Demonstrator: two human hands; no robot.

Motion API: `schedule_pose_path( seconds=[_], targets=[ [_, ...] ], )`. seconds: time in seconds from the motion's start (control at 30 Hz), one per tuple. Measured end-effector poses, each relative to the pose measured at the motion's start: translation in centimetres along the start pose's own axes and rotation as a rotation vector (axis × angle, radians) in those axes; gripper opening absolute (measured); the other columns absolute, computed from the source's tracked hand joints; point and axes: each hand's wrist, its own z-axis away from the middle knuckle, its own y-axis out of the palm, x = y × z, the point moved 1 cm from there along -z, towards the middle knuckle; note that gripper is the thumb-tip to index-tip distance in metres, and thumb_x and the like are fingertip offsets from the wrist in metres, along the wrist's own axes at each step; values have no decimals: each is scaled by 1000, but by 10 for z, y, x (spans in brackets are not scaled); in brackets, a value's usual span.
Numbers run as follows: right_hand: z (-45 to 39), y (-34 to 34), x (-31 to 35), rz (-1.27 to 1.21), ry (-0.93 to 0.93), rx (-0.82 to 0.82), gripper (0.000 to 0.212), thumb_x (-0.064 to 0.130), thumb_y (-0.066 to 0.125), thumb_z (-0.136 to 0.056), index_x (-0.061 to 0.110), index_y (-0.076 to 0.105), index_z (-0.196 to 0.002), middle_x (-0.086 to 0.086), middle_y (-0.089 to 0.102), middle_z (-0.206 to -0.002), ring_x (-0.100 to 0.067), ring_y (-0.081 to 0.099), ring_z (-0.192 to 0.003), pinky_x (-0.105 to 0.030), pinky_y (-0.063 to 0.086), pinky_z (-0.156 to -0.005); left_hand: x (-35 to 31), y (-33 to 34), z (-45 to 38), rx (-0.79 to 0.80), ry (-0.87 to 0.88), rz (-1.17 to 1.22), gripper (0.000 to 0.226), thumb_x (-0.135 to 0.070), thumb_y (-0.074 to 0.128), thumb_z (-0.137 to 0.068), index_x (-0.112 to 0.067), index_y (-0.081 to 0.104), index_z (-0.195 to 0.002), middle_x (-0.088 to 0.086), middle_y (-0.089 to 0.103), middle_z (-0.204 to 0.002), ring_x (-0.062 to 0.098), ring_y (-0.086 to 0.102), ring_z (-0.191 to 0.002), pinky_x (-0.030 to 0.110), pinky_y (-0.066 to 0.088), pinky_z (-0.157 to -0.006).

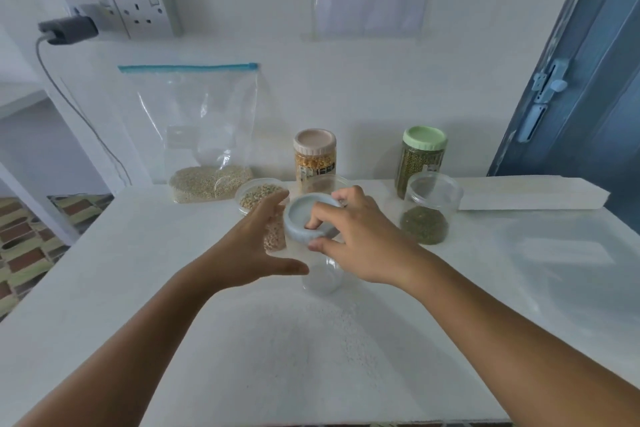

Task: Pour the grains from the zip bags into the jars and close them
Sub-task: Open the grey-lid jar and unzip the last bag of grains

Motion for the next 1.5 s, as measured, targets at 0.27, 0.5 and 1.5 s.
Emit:
schedule_pose_path(
  seconds=[0.27,0.5,1.5],
  targets=[
    [-30,28,40,-39,-132,71,22,40,66,-100,31,62,-120,-3,31,-152,-25,34,-142,-31,31,-106,31,-7,34,-200,-34,210,105,-34,101,-63,-38,41,-149,-19,58,-138,9,60,-126,33,54,-100],
    [-57,30,58,-86,-112,86,57,72,69,-83,38,54,-126,6,41,-144,-15,41,-134,-35,40,-106,42,-16,46,-290,-106,232,97,-30,101,-64,-41,45,-141,-26,61,-127,3,62,-118,29,54,-94],
    [-72,10,66,141,-30,284,91,58,78,-82,50,29,-158,18,32,-161,-18,25,-147,-46,27,-117,48,-24,23,-76,57,334,99,-17,100,-63,-35,43,-142,-22,59,-130,6,56,-128,19,48,-101]
  ],
)
